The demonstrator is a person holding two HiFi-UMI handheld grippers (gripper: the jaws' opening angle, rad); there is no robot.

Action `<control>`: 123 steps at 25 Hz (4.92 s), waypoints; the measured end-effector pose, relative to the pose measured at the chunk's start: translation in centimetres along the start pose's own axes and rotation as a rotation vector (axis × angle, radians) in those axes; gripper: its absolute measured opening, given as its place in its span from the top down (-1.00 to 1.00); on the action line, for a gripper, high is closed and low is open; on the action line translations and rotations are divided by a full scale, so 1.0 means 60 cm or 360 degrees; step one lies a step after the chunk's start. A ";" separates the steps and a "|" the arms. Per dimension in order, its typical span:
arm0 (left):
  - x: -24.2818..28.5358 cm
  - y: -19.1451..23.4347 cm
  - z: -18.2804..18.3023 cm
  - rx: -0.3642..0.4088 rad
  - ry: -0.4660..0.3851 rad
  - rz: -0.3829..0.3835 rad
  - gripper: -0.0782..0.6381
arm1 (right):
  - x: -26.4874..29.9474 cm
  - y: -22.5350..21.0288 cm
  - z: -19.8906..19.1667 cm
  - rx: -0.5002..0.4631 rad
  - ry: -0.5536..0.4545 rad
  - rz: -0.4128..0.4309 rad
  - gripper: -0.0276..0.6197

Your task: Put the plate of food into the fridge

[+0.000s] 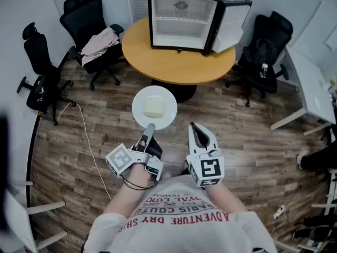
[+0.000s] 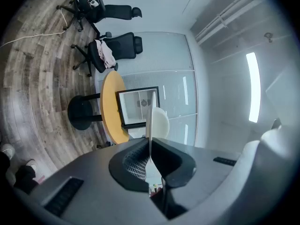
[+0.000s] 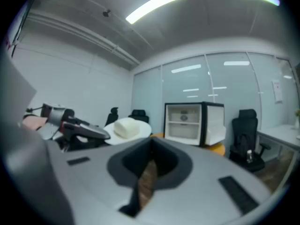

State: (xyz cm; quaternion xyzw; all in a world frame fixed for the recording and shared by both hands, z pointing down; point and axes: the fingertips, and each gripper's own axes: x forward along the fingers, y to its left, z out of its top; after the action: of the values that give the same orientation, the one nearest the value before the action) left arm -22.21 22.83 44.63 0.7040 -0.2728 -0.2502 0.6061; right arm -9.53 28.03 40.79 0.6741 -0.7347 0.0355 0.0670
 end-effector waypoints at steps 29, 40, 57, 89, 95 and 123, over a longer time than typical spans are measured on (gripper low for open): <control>0.089 0.038 0.008 -0.0080 0.0027 0.0038 0.68 | 0.086 -0.046 -0.029 0.0105 0.0018 0.0091 0.82; 0.281 0.064 0.035 -0.0115 -0.0095 0.0085 0.68 | 0.251 -0.190 -0.030 0.0096 0.0024 0.0164 0.82; 0.603 0.062 0.064 -0.0119 -0.0221 0.0097 0.68 | 0.477 -0.411 0.019 0.0005 0.0025 0.0333 0.82; 0.898 0.140 0.337 -0.0226 0.0064 0.0112 0.68 | 0.835 -0.438 0.034 0.0029 0.0127 0.0005 0.82; 0.928 0.151 0.346 -0.0227 0.0024 0.0156 0.68 | 0.866 -0.458 0.037 0.0040 0.0146 0.0029 0.82; 1.036 0.160 0.379 -0.0243 0.0055 0.0165 0.68 | 0.941 -0.495 0.025 0.0030 0.0213 0.0038 0.82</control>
State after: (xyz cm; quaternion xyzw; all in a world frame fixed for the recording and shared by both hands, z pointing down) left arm 6.58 -37.31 49.58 0.6449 -0.2786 -0.2263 0.6747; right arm 15.29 -30.49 46.43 0.6621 -0.7362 0.0881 0.1092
